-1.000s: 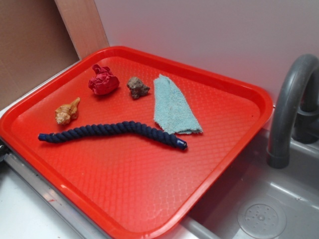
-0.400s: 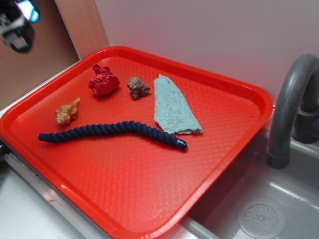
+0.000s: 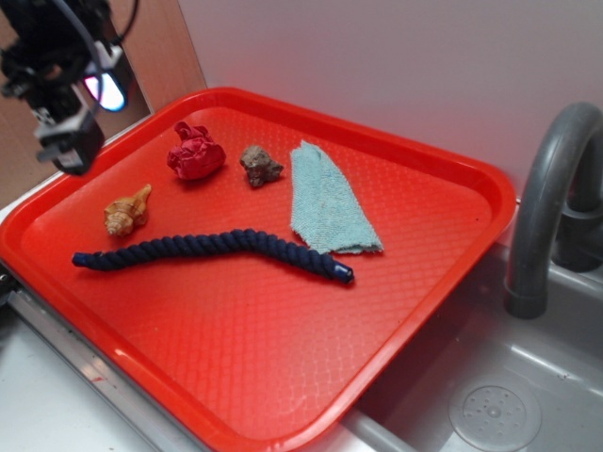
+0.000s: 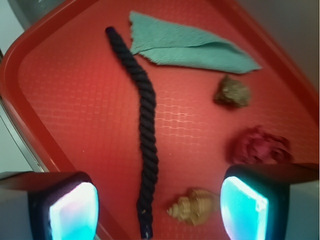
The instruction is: Grab the blue rope.
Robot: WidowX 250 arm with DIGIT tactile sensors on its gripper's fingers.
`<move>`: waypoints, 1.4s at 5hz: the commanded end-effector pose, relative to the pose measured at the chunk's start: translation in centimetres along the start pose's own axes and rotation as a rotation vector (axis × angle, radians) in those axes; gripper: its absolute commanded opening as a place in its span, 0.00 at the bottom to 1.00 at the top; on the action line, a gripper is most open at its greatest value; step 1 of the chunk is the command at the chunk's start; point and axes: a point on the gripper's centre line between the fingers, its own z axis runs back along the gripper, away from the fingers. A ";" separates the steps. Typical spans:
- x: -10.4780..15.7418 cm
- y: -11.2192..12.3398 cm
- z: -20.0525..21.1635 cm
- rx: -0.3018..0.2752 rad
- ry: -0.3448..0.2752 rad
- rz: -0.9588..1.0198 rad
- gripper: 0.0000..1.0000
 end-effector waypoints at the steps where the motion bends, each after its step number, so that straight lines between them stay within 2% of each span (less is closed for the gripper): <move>1: 1.3 -0.2 -4.5 -0.038 0.086 0.035 1.00; 4: 1.5 -1.5 -10.8 -0.057 0.224 -0.065 1.00; 5: 1.3 -2.3 -12.1 -0.043 0.269 -0.085 1.00; 6: 1.2 -2.4 -12.1 -0.019 0.277 -0.056 0.00; 7: 1.2 -2.1 -11.3 0.013 0.278 -0.030 0.00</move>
